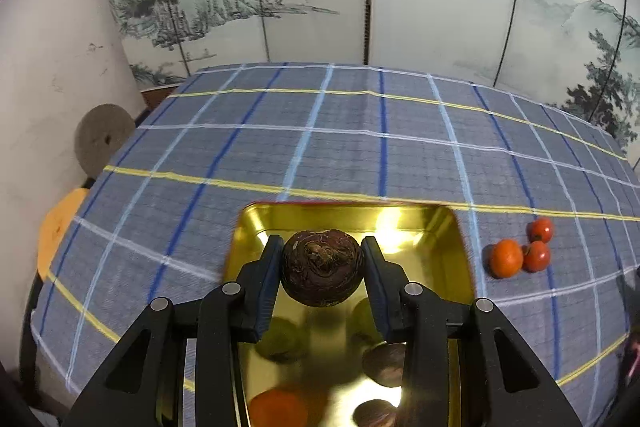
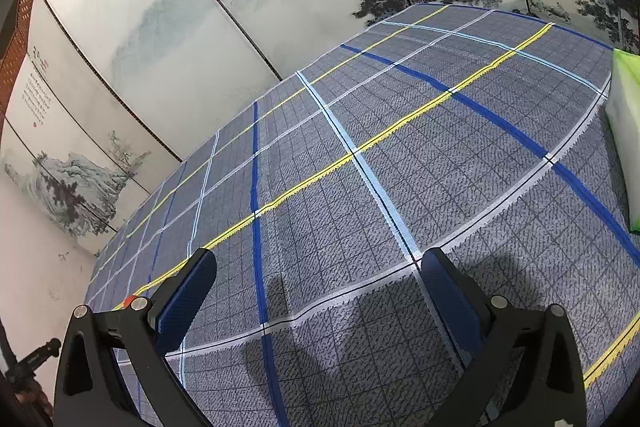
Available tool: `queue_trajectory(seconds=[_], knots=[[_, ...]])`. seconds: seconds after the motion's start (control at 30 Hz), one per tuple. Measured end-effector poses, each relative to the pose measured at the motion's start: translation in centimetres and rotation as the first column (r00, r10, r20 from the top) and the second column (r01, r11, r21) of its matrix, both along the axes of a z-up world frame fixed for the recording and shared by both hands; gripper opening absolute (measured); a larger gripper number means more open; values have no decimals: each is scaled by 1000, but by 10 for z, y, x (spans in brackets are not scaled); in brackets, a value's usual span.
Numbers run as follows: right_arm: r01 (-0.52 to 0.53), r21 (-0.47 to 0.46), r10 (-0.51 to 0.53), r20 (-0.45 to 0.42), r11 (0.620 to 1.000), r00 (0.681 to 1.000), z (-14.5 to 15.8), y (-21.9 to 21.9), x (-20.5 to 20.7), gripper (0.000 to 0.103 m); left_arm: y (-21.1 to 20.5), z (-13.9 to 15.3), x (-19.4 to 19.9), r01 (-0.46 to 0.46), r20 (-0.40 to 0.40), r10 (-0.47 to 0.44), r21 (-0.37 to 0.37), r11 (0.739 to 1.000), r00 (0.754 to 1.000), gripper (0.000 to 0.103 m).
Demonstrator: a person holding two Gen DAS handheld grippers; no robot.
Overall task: Organize fruits
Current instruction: 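Carry the brown fruit with the left tool over the gold tin, then open the left tool to drop the brown fruit in the tin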
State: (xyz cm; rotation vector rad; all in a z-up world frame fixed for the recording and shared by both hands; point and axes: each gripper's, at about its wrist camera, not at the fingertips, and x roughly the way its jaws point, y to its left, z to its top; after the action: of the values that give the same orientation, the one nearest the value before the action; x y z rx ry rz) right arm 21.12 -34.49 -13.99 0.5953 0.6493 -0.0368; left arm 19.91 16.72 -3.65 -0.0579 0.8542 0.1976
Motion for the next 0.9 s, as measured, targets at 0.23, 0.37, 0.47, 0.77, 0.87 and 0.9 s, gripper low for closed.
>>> queue_trajectory(seconds=[0.23,0.37,0.47,0.77,0.87,0.9], knots=[[0,1,0,0,1000,1000,0,0,0,102,-20,-24,35,19,-85,-22,-34,999,996,41],[0,-1,0,-1,1000,1000,0,0,0,102,-20,-40,50,6,-143,-12,-39,999,990,41],[1,0,-1,0,1000,1000,0,0,0,102,-21,-46,55,8,-156,-13,-32,999,988,41],[0,1,0,0,1000,1000,0,1,1,102,-17,-63,65,-1,-197,-2,-16,1000,980,41],[0,1,0,0,1000,1000,0,1,1,102,-18,-68,68,2,-213,-4,-11,1000,977,41],[0,1,0,0,1000,1000,0,1,1,102,-18,-69,68,1,-214,-2,-6,1000,977,41]])
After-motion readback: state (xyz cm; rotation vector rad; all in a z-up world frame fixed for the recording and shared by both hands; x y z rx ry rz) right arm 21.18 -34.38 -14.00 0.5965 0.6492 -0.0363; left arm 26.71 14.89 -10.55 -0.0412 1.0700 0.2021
